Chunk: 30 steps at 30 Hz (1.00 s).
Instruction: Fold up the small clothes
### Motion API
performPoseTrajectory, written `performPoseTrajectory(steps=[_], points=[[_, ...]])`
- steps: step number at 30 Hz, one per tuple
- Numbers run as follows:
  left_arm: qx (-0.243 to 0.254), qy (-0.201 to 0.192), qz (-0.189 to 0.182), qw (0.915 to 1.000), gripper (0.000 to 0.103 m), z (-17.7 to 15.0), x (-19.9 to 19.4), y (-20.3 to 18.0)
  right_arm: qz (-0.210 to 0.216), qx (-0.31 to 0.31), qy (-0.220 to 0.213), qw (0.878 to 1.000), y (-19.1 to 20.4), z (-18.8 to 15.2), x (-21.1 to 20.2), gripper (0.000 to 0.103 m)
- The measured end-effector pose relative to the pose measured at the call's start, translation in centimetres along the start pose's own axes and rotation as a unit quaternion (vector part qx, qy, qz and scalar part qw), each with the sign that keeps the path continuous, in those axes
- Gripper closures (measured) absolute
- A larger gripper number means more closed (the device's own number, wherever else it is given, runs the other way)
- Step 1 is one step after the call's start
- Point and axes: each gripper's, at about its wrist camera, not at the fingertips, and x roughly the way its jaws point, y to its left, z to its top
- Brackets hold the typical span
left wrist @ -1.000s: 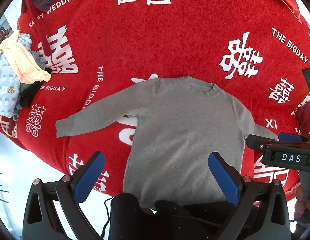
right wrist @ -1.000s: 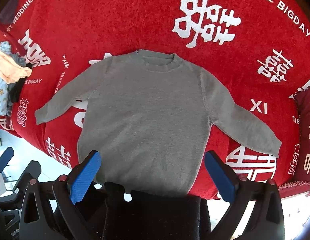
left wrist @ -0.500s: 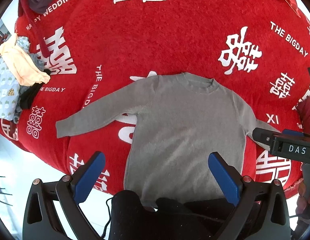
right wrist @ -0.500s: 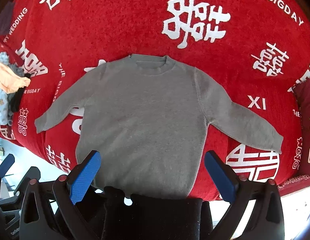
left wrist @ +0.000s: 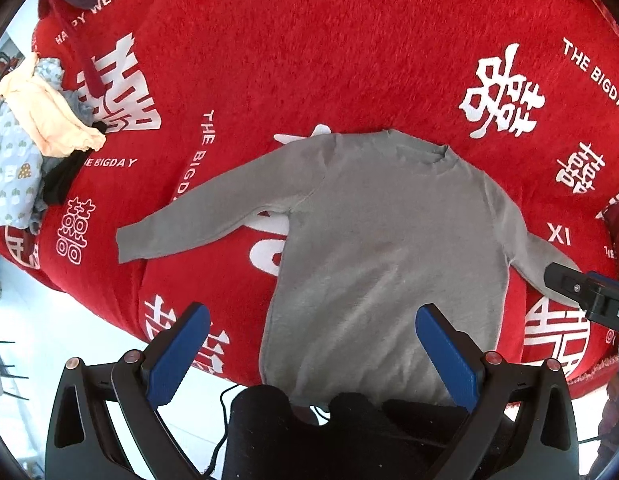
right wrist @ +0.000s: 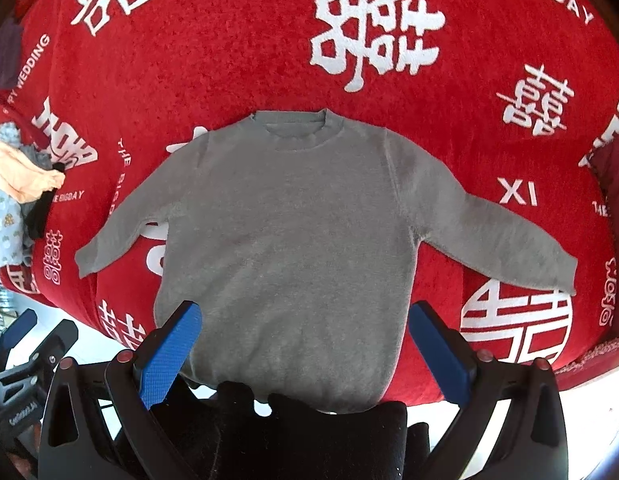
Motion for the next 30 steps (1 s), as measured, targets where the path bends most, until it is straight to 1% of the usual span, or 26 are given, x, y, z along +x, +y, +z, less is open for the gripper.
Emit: performPoseTrajectory(steps=[4,9,12,16,19,25,30], points=[[0.006,0.006,0.0,1.0,0.0,0.4,0.4,0.1,-0.001,0.008,-0.004,1.0,-0.5,-0.4,0.0,0.0],[0.01,0.006,-0.014,0.9998,0.0,1.2,1.0,1.0,-0.022,0.0,-0.018,1.0,0.1,-0.4,-0.1,0.0],[0.014,0.009,-0.023,0.9996,0.0,1.7,1.7,1.8,-0.017,0.011,-0.021,1.0,0.5,-0.3,0.0,0.0],[0.018,0.017,-0.032,0.9992,0.0,2.5,2.9,3.2,-0.014,0.033,-0.011,0.999,1.4,-0.4,0.6,0.0],[0.014,0.029,-0.048,0.9983,0.0,2.8,4.2,4.5,-0.027,0.035,-0.004,0.999,2.4,-0.7,1.4,0.0],[0.029,0.048,-0.054,0.997,0.0,3.1,7.7,6.1,-0.038,0.056,0.001,0.998,3.4,-1.3,3.4,0.0],[0.035,0.059,-0.061,0.9958,0.0,3.3,10.5,6.4,-0.042,0.061,0.005,0.997,3.8,-1.5,5.7,0.0]])
